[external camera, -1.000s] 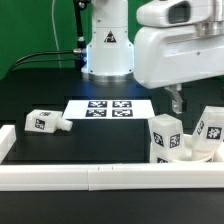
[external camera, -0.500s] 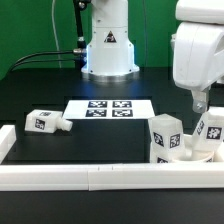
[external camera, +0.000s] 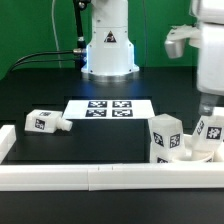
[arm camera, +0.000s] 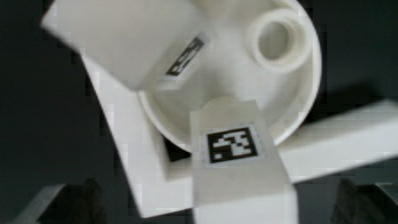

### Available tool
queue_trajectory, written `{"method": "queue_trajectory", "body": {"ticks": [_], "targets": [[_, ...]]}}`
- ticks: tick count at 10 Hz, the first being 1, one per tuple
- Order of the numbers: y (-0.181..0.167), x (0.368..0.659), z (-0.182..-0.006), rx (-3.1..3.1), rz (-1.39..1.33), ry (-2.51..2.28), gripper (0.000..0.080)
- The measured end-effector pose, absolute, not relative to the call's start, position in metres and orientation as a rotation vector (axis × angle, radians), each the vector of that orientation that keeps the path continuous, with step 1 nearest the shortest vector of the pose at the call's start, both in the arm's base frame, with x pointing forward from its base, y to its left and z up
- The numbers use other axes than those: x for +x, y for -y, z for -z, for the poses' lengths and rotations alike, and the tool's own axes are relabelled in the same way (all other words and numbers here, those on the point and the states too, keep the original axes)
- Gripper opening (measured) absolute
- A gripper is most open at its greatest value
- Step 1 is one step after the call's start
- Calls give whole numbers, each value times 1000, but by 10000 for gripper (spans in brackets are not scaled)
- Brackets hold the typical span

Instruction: Assemble stool

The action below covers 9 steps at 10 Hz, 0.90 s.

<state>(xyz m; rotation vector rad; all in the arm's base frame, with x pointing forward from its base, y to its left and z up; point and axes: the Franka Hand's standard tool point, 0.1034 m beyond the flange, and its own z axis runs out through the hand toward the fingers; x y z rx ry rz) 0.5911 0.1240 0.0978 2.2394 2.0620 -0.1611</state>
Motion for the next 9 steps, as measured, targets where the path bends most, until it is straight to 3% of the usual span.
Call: {"method": "queue_trajectory", "body": {"ticks": [2, 4, 6, 9], "targets": [[-125, 586, -83, 2186, 203, -2117, 649], [-124, 586, -80, 2218, 207, -2081, 649], [-122, 586, -80, 2242, 207, -2051, 369], [-121, 586, -79, 2491, 177, -1721, 334]]}}
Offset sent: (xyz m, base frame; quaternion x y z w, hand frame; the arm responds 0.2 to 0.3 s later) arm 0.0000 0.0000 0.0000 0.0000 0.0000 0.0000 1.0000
